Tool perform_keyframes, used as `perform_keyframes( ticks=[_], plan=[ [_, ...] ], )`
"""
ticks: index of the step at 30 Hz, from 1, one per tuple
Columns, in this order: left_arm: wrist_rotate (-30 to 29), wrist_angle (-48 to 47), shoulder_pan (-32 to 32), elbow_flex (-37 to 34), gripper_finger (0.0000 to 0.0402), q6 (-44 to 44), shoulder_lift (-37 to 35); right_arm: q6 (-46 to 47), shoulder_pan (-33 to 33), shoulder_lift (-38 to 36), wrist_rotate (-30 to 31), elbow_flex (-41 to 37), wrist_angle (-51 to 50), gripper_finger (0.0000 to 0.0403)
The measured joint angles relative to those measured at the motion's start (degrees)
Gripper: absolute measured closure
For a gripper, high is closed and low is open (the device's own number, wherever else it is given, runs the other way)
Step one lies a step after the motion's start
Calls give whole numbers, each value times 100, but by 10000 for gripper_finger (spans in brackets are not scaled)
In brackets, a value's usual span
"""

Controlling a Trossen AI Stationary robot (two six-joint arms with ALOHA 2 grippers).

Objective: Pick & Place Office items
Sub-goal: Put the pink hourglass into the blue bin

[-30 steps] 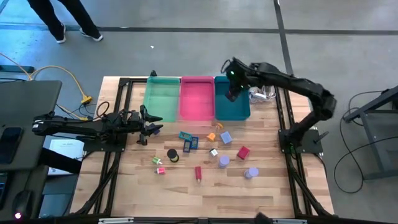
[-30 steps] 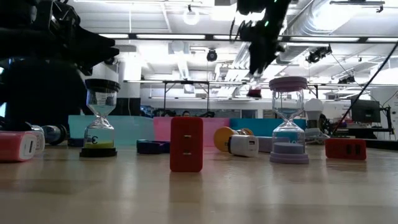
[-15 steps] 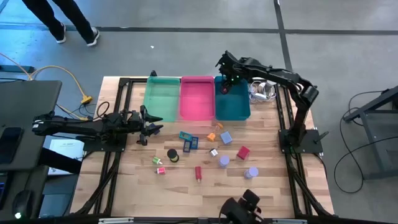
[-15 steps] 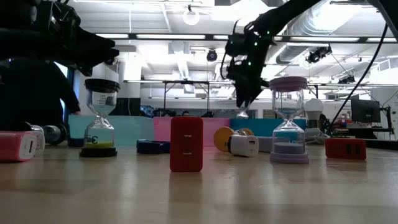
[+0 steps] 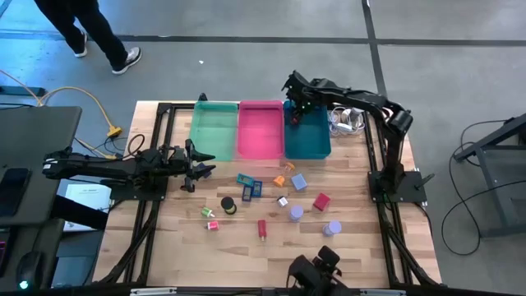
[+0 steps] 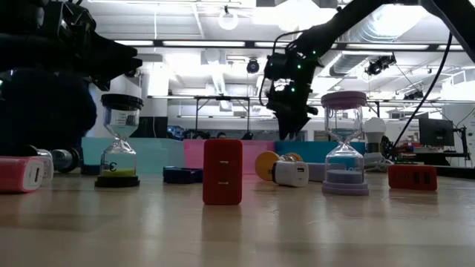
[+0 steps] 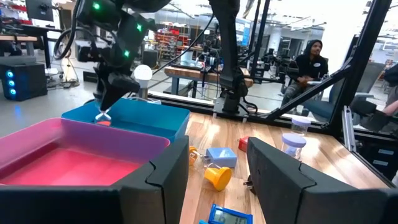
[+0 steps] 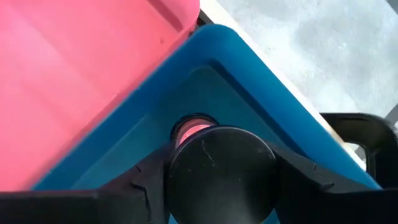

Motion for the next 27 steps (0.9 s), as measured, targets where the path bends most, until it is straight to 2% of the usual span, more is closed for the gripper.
perform_keyframes(
  ticks=[7,14,27],
  plan=[
    [0,-2,0,-1,243,0,0,33,-42,53,79,4,-23,207],
    [0,-1,0,-2,243,2,0,154,-115,64,124,7,10,157],
    [0,-2,2,-2,243,2,1,-188,45,12,479,7,109,152]
  ],
)
